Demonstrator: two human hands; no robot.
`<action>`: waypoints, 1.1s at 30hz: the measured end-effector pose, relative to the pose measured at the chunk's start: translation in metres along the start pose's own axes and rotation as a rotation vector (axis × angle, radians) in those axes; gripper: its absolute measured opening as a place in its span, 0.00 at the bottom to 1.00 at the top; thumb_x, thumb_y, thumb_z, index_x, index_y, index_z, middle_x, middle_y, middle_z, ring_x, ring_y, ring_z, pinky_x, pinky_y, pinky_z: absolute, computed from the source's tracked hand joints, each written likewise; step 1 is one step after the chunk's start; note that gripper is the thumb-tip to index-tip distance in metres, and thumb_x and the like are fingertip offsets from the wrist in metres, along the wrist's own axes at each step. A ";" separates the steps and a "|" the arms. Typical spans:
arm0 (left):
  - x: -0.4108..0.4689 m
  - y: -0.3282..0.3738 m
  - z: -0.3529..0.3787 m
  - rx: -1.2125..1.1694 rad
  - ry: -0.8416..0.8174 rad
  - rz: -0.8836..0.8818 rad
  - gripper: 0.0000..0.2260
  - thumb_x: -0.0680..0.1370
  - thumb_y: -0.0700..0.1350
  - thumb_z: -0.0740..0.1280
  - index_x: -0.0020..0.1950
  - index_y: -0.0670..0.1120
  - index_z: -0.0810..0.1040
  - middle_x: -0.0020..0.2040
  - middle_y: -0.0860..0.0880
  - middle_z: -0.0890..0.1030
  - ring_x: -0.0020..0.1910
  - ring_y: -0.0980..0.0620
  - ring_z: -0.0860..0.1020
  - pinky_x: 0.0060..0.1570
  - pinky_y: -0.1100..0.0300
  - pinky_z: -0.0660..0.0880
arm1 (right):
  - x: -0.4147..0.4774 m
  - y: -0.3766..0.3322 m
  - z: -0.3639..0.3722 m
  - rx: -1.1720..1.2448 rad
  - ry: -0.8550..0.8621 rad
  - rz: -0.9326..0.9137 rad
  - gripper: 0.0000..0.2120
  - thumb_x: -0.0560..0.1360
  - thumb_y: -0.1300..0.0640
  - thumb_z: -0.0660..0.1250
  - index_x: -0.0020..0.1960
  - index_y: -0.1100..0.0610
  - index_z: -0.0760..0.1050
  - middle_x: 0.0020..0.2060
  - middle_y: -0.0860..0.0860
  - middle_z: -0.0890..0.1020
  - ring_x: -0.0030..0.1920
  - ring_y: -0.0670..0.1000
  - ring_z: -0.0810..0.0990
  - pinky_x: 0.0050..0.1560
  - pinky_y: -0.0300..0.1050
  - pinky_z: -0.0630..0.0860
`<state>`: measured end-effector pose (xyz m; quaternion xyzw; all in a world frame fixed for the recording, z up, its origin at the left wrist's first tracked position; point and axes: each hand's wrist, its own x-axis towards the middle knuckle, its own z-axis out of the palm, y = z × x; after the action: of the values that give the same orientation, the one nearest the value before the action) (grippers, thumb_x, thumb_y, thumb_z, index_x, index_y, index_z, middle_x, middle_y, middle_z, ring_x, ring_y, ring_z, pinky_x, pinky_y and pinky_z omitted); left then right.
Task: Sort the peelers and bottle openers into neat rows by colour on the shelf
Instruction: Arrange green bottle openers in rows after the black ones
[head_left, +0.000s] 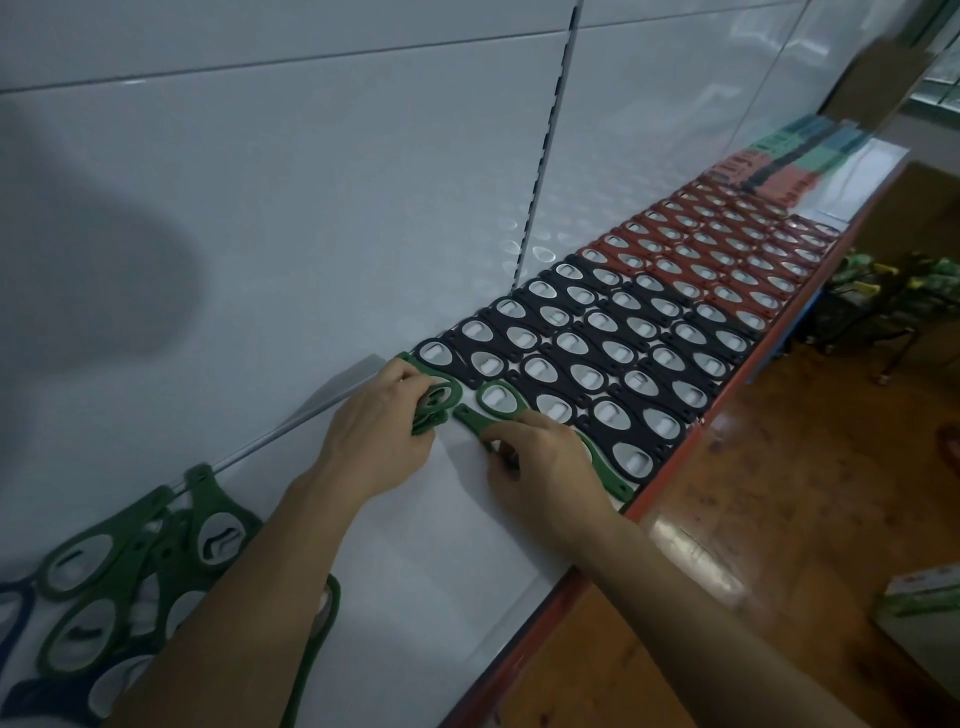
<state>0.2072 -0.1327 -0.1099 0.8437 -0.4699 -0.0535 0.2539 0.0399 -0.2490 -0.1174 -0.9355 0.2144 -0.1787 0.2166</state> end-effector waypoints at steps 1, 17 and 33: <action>0.000 0.001 -0.001 0.000 -0.001 -0.001 0.12 0.75 0.41 0.69 0.59 0.47 0.79 0.57 0.55 0.73 0.45 0.51 0.74 0.39 0.58 0.69 | 0.000 0.000 0.001 0.012 0.007 0.006 0.12 0.73 0.62 0.66 0.52 0.52 0.84 0.42 0.49 0.79 0.39 0.50 0.77 0.39 0.51 0.78; 0.001 0.047 -0.008 -1.347 0.002 -0.373 0.14 0.71 0.38 0.66 0.55 0.46 0.78 0.37 0.50 0.76 0.33 0.51 0.74 0.36 0.59 0.72 | 0.006 -0.017 -0.012 0.403 0.271 0.111 0.05 0.75 0.57 0.73 0.51 0.54 0.82 0.39 0.44 0.81 0.36 0.44 0.77 0.39 0.39 0.75; -0.009 0.072 0.017 -1.466 0.025 -0.544 0.11 0.83 0.49 0.67 0.50 0.40 0.77 0.37 0.45 0.80 0.30 0.50 0.77 0.30 0.58 0.73 | 0.008 -0.009 -0.045 0.557 0.083 0.274 0.06 0.75 0.62 0.75 0.49 0.52 0.83 0.37 0.47 0.85 0.37 0.47 0.83 0.41 0.48 0.82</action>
<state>0.1413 -0.1629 -0.0918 0.5465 -0.0882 -0.4013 0.7297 0.0310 -0.2602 -0.0734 -0.7945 0.2899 -0.2377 0.4778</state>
